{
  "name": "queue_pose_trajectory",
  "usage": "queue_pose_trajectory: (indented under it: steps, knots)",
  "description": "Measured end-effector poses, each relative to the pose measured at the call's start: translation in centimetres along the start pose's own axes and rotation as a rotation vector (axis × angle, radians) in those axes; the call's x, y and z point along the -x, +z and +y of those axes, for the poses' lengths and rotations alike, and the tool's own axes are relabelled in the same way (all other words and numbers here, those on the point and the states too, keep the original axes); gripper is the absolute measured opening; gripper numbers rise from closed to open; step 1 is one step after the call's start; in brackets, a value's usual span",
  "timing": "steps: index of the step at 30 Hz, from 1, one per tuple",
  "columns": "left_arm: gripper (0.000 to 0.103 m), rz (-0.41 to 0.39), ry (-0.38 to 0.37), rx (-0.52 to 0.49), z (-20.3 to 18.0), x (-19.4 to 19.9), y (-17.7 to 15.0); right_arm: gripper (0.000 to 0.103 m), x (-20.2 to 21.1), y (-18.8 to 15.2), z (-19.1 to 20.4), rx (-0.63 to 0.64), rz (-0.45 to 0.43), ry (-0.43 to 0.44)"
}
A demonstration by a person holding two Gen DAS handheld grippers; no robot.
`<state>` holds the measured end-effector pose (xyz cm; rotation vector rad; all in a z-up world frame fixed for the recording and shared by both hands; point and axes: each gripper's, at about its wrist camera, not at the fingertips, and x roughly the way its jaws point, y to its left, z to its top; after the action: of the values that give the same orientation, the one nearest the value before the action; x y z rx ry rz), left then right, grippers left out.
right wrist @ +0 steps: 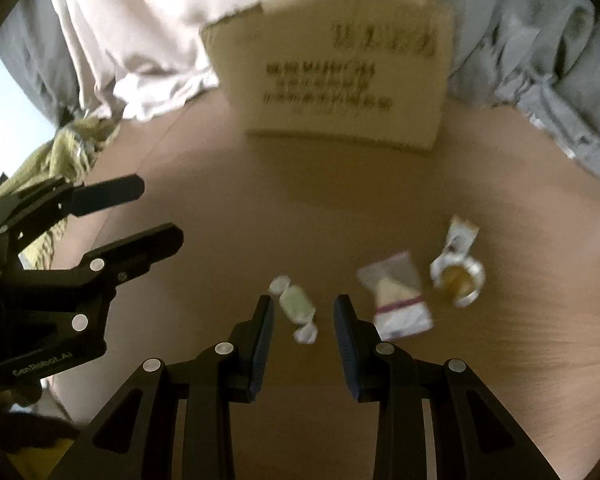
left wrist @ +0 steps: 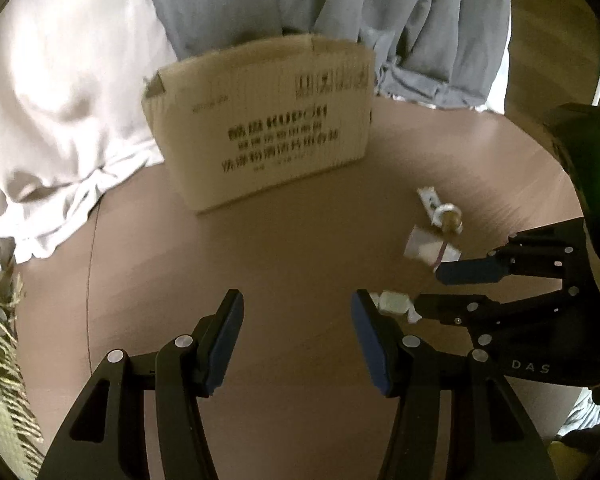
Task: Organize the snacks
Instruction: 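Move both open tools back down toward the remaining snacks on the table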
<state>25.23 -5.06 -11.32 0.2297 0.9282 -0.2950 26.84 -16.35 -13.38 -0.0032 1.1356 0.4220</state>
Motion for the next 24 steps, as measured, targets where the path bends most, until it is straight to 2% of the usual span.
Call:
queue_pose_trajectory:
  steps: [8,21,23,24]
  knots:
    - [0.055,0.065,-0.030,0.037,0.3,-1.6,-1.0,0.032,-2.7,-0.1,0.1,0.030,0.069,0.034]
    - [0.055,0.100,-0.055,0.080,1.0,-2.6,-1.3,0.032,-4.6,0.9,0.4,0.103,0.107,0.004]
    - [0.055,0.102,-0.060,0.087,1.1,-2.6,-1.3,0.030,-4.7,1.0,0.5,0.112,0.104,-0.003]
    - [0.055,0.101,-0.060,0.088,1.2,-2.6,-1.3,0.025,-4.8,1.0,0.6,0.118,0.104,-0.009]
